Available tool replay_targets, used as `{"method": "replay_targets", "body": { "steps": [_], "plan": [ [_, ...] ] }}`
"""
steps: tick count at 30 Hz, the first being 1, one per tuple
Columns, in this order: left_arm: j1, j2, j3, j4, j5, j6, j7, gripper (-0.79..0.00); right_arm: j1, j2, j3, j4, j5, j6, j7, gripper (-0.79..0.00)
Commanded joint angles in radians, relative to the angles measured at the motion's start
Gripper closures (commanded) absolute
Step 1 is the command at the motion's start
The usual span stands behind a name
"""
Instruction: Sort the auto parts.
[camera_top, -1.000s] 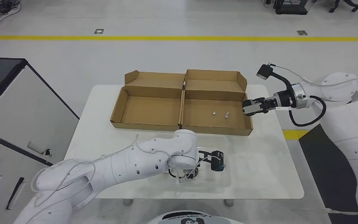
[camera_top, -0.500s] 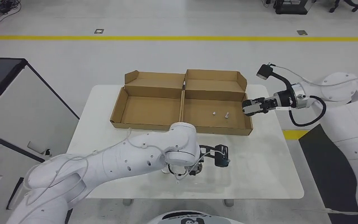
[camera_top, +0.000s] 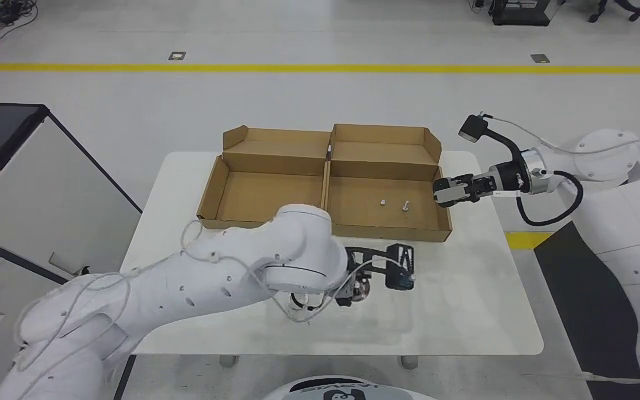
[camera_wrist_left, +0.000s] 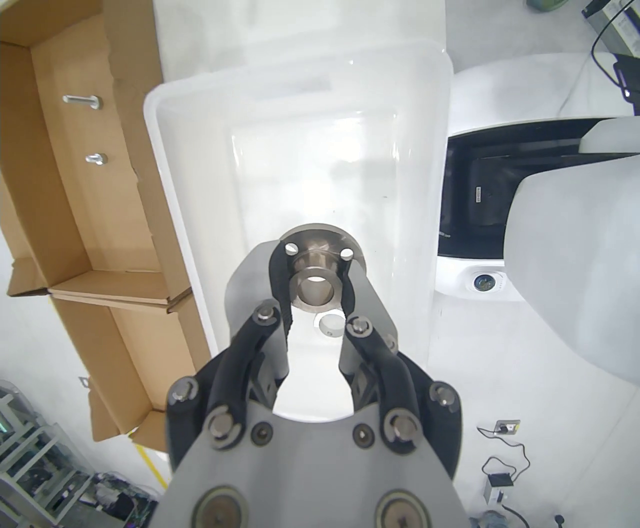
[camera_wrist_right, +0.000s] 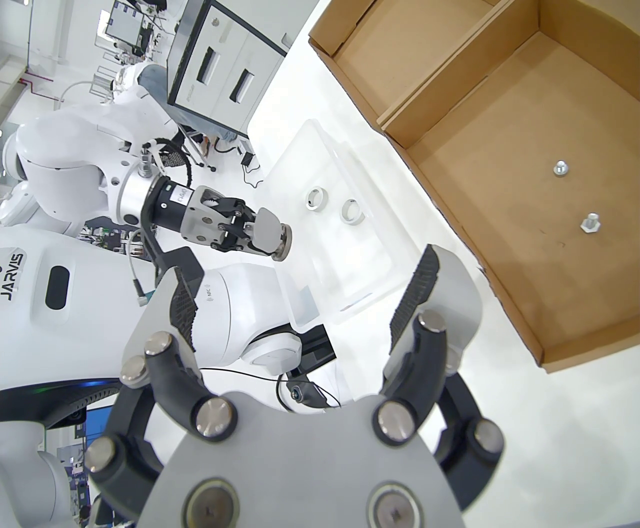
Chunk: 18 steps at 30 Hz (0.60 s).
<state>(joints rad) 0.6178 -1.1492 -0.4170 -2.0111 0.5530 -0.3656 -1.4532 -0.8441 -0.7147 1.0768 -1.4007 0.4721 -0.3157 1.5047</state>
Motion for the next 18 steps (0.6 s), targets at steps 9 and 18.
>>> {"method": "replay_targets", "body": {
  "steps": [9,18],
  "plan": [
    [0.137,0.075,-0.186,0.019,-0.057,-0.124,0.174,0.000,0.000,0.000,0.000,0.000,0.000,0.000,0.000,-0.785],
    [0.322,0.139,-0.381,0.115,-0.231,-0.389,0.454,0.000,0.000,0.000,0.000,0.000,0.000,0.000,0.000,-0.785]
  ]
}}
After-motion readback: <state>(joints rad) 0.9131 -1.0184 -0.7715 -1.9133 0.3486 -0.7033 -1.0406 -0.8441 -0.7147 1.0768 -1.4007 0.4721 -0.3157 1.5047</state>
